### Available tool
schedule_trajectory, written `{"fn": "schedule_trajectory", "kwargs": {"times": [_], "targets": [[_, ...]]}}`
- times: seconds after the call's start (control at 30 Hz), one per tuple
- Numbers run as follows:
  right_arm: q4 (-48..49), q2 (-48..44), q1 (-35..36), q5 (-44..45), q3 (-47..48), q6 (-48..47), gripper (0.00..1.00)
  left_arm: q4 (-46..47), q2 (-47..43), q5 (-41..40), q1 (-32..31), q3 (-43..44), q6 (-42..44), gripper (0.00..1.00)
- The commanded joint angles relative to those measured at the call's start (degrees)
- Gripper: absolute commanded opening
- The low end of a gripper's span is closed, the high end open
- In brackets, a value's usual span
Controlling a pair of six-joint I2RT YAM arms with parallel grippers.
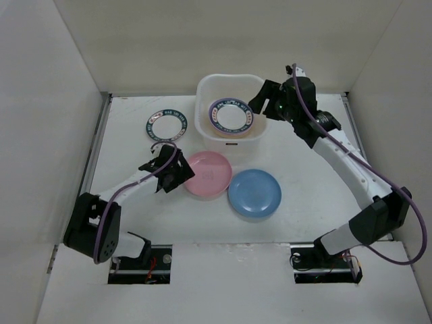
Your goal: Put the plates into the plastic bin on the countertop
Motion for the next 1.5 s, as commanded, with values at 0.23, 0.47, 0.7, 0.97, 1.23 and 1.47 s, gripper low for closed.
{"fn": "schedule_trajectory", "kwargs": {"times": [0.23,0.47,0.7,0.97,1.23,1.47], "targets": [[4.9,-9.8,-1.6,-1.6,-12.5,0.9,0.75,1.4,7.1,-1.7,-2.0,3.6,-0.8,0.38],[6.1,-11.5,-2.5,-3.0,-15.8,1.5,0.75,-1.2,4.6,-4.0,-1.9,4.0,-0.6,0.05],[6.6,-10.6,-3.2,-4.7,-16.9,2.0,0.75,-13.1,-10.0,-8.9,3.9,6.9,2.8,0.00],[7.1,-12.3,-5.2,-5.7,-20.6,2.3,0.74,-22.7,-18.0,-9.9,15.3,22.3,11.2,0.01],[2.1,-19.7,-7.5,-4.3,-28.3,3.2,0.74,-16.1,-3.6,-6.0,13.3,43.2,12.3,0.02],[-4.8,-29.4,-7.2,-0.8,-36.9,5.9,0.75,-8.8,13.5,-5.1,5.3,55.1,13.7,0.03]]}}
